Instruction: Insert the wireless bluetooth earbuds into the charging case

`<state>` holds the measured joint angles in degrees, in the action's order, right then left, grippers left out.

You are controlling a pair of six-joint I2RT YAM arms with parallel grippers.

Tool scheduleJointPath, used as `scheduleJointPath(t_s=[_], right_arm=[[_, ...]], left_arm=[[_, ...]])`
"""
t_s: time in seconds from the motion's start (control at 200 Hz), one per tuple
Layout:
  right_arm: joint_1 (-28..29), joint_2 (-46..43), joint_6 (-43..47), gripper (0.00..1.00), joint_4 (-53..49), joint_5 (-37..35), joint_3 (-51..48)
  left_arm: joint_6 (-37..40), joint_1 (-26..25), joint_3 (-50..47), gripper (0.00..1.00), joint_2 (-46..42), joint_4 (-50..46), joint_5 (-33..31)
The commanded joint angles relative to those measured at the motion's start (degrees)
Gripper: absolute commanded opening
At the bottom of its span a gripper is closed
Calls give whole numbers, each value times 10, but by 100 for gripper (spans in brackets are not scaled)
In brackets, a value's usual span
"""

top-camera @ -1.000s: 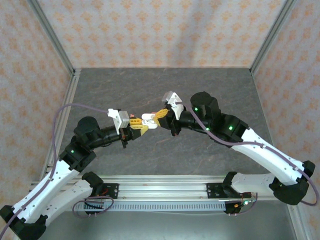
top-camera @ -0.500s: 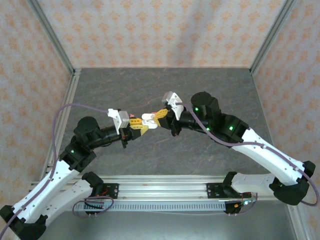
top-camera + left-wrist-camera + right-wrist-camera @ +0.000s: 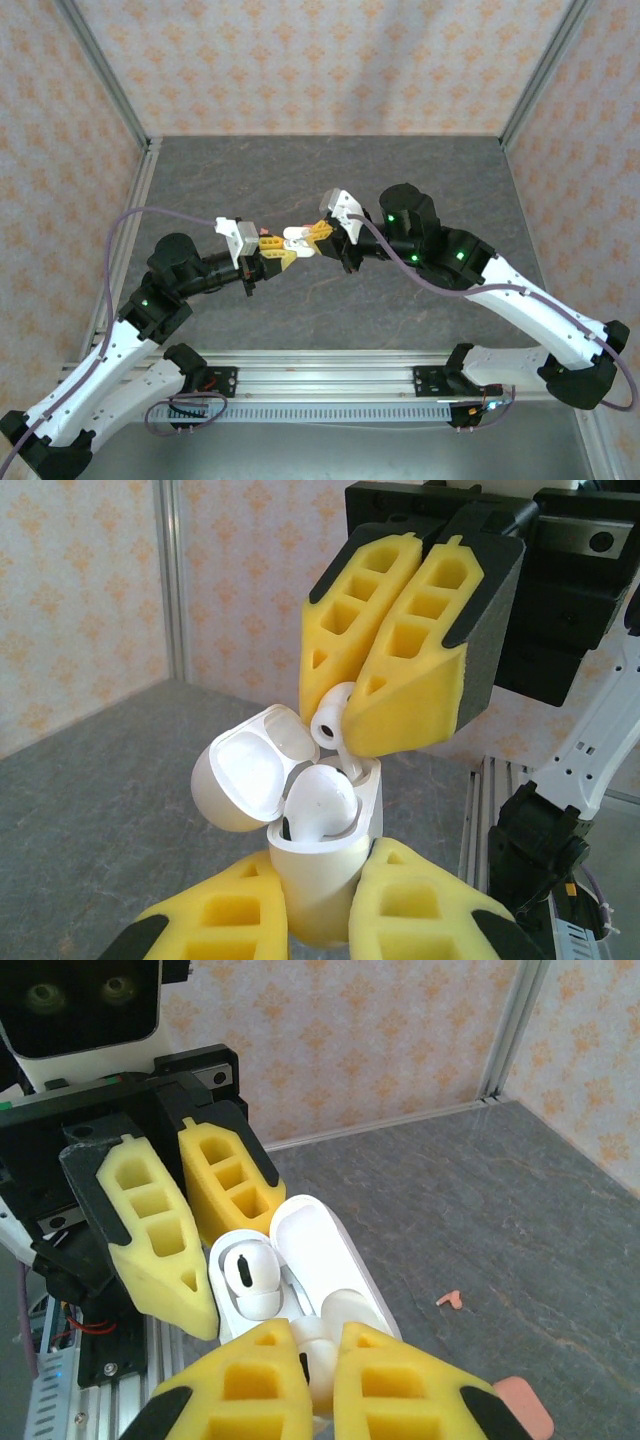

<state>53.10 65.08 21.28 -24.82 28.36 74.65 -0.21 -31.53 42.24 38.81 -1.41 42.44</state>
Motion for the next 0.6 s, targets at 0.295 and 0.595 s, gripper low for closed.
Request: scheduleJointPath(t_s=[0.295,0.595], right_arm=[[3,21,39,12,-33,74,15],[3,24,32,20,-60,89,25]], left_arm=[[-4,-3,20,0,12,39,-5],[-3,-3,20,0,13,39,-7]])
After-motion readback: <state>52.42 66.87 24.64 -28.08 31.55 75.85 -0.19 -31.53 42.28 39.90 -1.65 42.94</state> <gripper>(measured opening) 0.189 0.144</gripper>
